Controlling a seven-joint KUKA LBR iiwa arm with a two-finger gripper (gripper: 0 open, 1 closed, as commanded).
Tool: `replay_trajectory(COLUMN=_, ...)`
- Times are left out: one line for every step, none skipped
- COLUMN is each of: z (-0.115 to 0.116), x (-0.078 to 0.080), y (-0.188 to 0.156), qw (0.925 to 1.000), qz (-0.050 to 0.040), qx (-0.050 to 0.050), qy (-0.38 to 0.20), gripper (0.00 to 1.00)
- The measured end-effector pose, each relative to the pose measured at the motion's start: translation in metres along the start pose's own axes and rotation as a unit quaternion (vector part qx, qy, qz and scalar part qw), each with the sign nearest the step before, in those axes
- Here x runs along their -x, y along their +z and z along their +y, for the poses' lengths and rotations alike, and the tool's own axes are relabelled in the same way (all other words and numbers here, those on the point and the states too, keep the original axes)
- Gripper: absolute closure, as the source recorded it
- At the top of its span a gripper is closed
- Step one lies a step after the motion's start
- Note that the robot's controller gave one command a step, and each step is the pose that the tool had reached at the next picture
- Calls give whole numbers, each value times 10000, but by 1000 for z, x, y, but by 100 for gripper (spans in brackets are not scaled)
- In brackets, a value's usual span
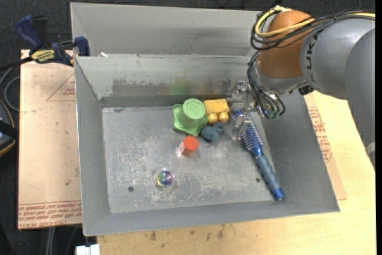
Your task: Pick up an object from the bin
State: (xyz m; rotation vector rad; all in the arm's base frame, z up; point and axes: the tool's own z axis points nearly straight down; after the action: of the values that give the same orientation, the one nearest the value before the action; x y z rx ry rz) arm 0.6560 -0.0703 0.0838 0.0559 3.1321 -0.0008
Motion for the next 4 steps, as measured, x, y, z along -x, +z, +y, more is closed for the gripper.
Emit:
replay_trajectory(z=1, x=-1, y=2, qw=10000, qz=18, qx=5, qy=-14, gripper=100)
replay_trajectory(z=1, x=-2, y=3, qw=10000, qz=26, qx=3, qy=-17, gripper=0)
replay_trajectory(z=48, x=-13, y=6, qw=9819, qz=-34, qx=-21, qy=1896, gripper=0)
replay_trajectory(z=-2, x=1, y=-5, qw=10000, qz=18, qx=0, qy=46, gripper=0)
